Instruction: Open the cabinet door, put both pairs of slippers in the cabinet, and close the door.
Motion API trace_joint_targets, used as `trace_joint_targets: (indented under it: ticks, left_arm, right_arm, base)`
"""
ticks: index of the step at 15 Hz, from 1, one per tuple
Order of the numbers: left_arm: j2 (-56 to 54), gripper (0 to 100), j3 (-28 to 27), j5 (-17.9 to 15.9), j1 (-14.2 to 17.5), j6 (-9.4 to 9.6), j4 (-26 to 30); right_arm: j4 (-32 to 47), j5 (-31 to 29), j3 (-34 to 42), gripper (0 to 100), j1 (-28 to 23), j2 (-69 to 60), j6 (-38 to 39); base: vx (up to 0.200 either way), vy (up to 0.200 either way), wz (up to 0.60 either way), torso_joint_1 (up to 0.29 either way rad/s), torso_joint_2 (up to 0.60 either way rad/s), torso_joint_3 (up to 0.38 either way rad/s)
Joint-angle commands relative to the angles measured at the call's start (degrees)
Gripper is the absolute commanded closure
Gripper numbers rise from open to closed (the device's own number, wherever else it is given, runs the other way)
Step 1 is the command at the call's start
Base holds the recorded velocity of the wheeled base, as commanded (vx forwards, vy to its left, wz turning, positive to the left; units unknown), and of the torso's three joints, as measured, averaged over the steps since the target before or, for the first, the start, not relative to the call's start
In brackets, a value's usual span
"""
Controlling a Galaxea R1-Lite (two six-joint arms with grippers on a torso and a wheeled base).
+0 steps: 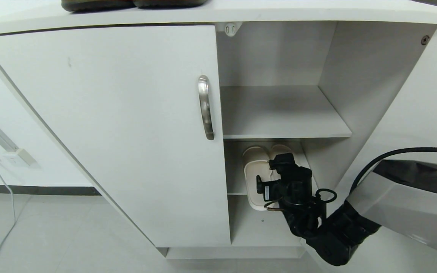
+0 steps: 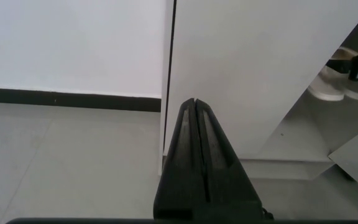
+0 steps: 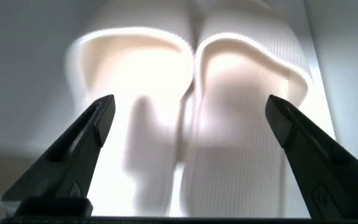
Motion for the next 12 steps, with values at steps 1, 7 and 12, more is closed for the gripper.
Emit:
trace_joint_targets:
  ticks: [1, 7, 12]
  left_arm:
    - [0.08, 100, 0.01, 0.04, 0.02, 0.0, -0.02]
    - [0.08, 100, 0.01, -0.14, 0.02, -0.08, -0.02]
    - [0.08, 100, 0.01, -0.14, 0.02, -0.08, -0.02]
  right_arm:
    - [-2.63, -0.03, 7.4, 0, 3.18, -6.17, 0.04]
    - [-8.52, -0.03, 16.36, 0, 6.96, -8.63, 0.04]
    - [-8.61, -0.03, 16.28, 0, 7.22, -8.63, 0.04]
  base:
    - [0.0, 0.0, 0.0, 0.0, 0.0, 0.0]
    - [0.0, 0.0, 0.0, 0.0, 0.0, 0.0]
    - [-0.16, 0.0, 0.0, 0.003, 0.0, 0.003]
